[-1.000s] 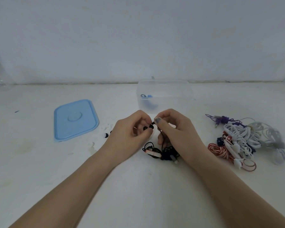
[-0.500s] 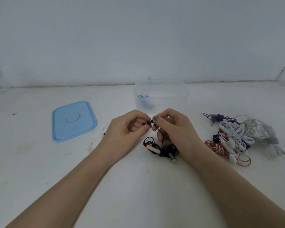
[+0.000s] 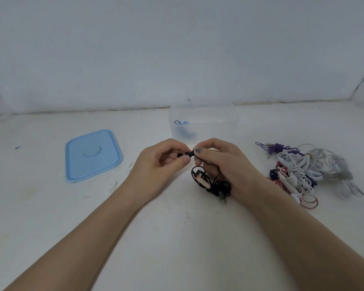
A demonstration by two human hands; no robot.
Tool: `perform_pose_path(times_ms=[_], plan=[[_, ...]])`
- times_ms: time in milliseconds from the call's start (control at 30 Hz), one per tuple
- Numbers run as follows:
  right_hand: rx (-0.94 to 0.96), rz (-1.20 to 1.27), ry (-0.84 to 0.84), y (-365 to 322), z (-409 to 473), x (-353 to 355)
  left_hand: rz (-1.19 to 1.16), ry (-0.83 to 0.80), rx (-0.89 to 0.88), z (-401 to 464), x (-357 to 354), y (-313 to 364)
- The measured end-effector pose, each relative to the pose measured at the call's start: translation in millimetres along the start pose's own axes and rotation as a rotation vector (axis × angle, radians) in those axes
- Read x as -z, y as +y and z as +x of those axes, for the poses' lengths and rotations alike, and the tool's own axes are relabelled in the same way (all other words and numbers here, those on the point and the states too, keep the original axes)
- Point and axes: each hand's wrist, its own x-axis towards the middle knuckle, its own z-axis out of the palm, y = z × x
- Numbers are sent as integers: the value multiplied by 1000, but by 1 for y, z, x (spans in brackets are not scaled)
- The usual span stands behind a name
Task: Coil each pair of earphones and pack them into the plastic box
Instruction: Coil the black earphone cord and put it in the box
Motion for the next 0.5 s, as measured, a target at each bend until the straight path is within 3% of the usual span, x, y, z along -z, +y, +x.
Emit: perform_pose_path(times_ms=[500], plan=[[-100,162,-158,-11,-7,4,-151,-74,16,-2,5,4]])
